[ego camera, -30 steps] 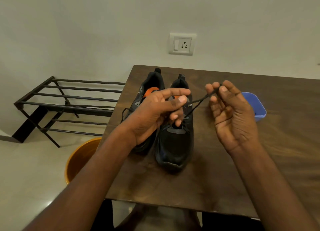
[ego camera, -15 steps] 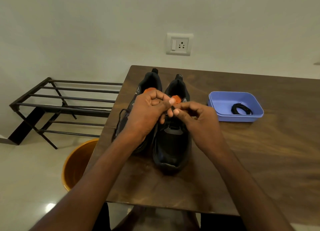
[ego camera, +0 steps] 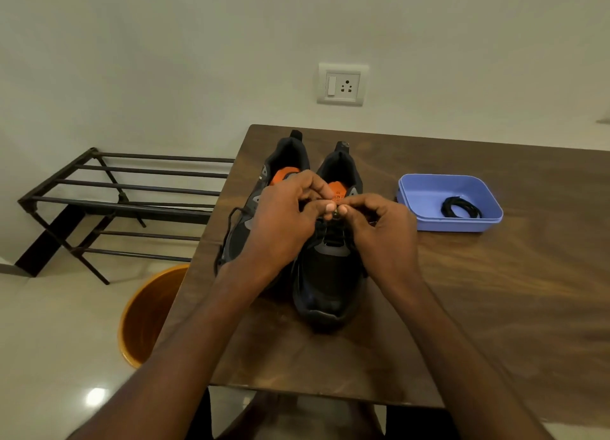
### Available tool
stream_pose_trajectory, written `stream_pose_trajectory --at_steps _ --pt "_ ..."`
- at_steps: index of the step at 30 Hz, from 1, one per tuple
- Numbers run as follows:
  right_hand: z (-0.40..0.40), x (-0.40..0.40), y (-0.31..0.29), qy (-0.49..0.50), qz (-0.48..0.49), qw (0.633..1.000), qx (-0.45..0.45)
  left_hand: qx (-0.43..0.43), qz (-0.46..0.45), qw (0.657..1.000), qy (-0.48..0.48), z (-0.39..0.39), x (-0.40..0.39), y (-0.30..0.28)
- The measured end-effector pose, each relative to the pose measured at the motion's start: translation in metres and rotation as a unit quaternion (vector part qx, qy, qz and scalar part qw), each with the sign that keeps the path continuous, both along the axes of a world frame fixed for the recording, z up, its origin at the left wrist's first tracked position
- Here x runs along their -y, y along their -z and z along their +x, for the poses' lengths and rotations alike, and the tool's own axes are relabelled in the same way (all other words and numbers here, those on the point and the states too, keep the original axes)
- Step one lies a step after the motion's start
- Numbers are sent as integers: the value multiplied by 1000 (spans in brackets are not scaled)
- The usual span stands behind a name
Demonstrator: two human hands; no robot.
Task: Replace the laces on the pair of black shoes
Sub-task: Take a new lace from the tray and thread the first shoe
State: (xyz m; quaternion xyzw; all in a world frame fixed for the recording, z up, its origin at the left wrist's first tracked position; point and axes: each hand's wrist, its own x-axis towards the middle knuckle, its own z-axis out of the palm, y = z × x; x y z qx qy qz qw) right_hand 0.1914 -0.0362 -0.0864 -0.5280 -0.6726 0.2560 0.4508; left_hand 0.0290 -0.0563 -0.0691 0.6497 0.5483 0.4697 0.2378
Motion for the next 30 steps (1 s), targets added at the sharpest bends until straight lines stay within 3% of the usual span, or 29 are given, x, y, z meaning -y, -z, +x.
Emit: stream_pose_trajectory --at_steps 5,11,16,21,30 --pt "1 -3 -5 46 -50 985 -158 -117 43 988 -92 3 -2 7" --pt "-14 -7 -12 46 -61 979 -188 -193 -7 974 -115 14 -3 15" --pt "-21 -8 -4 40 -7 999 -18 -143 -51 978 -145 15 -1 14" --pt "-12 -15 4 17 38 988 146 -114 -61 979 -160 14 -1 17" --pt "-12 -16 3 -9 45 975 217 -82 -60 982 -158 11 0 16"
